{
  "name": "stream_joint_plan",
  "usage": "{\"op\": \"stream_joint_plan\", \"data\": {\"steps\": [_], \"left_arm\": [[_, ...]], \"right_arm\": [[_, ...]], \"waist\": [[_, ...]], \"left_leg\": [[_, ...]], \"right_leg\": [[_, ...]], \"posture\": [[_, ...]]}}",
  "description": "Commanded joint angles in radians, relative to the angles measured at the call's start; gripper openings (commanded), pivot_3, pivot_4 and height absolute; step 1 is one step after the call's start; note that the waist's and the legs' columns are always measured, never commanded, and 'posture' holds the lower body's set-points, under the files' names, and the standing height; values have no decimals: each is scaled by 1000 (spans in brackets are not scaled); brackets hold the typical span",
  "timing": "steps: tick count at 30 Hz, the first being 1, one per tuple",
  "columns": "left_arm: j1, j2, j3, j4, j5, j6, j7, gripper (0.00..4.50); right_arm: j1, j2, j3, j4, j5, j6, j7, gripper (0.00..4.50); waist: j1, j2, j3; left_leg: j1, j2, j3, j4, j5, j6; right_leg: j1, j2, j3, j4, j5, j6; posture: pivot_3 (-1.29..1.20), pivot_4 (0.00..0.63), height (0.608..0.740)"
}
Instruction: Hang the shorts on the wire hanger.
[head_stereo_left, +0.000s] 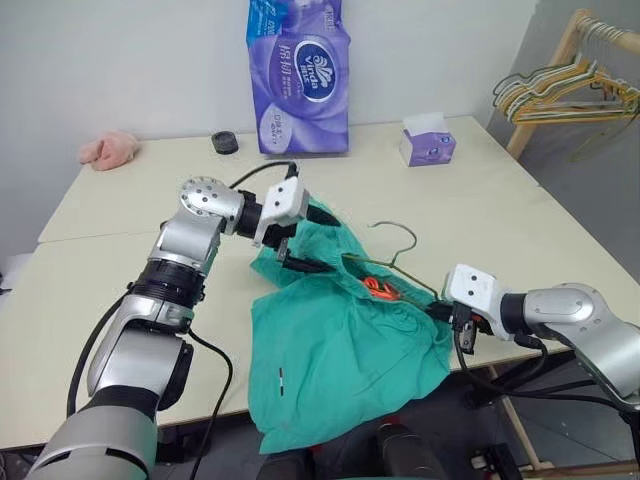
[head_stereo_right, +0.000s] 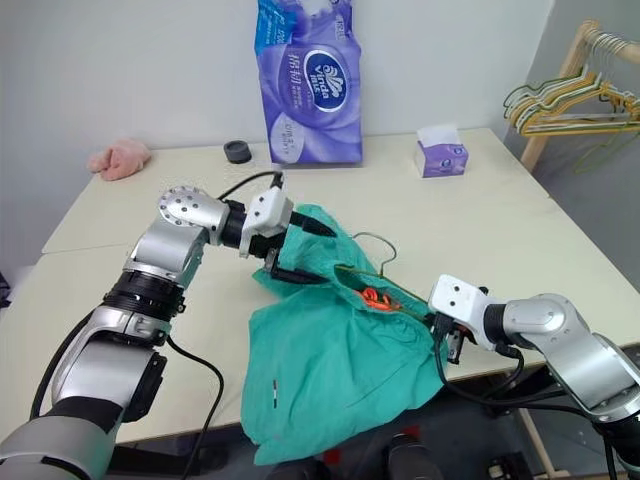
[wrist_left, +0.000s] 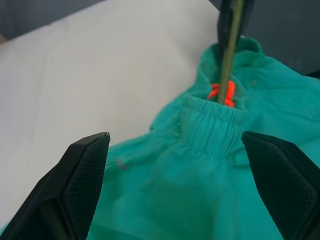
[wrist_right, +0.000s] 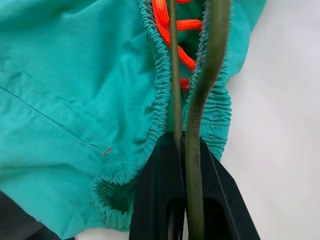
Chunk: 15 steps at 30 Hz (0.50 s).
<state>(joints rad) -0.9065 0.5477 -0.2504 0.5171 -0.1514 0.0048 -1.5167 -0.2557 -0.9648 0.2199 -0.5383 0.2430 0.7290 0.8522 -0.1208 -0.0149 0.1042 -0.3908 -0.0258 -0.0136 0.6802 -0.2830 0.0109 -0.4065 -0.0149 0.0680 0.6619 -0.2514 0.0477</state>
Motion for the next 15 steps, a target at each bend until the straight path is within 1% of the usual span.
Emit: {"op": "stream_joint_plan", "data": {"steps": [1, 4, 8, 11, 15], "left_arm": [[-1, -1, -4, -24, 6, -18, -19, 4475], [23, 11, -25, -37, 17, -27, -56, 4475], [30, 11, -37, -10, 43, -57, -63, 4475], [43, 9, -49, 3, 67, -67, -60, 3889], [56, -1, -51, -2, 63, -44, -67, 2664]], "right_arm": [[-28, -11, -8, -42, -18, -24, 19, 0], [-37, -8, -9, -52, -26, -23, 28, 0], [-46, -4, -8, -57, -36, -25, 37, 0], [-53, 1, -8, -61, -41, -25, 41, 0], [-58, 2, -5, -67, -52, -30, 46, 0]], "waist": [[-2, 0, 0], [-7, 0, 0], [-13, 0, 0], [-17, 0, 0], [-20, 0, 0]], "left_leg": [[0, 0, 0, 0, 0, 0], [0, 0, 0, 0, 0, 0], [0, 0, -1, 0, 0, 0], [0, 0, -1, 0, 0, 0], [0, 0, -1, 0, 0, 0]], "right_leg": [[0, 0, 0, 0, 0, 0], [0, 0, 0, 0, 0, 0], [0, 0, -1, 0, 0, 0], [0, 0, -1, 0, 0, 0], [0, 0, -1, 0, 0, 0]], "posture": [[-201, 70, 740], [-201, 70, 740], [-206, 69, 740], [-207, 70, 740], [-207, 70, 740]]}}
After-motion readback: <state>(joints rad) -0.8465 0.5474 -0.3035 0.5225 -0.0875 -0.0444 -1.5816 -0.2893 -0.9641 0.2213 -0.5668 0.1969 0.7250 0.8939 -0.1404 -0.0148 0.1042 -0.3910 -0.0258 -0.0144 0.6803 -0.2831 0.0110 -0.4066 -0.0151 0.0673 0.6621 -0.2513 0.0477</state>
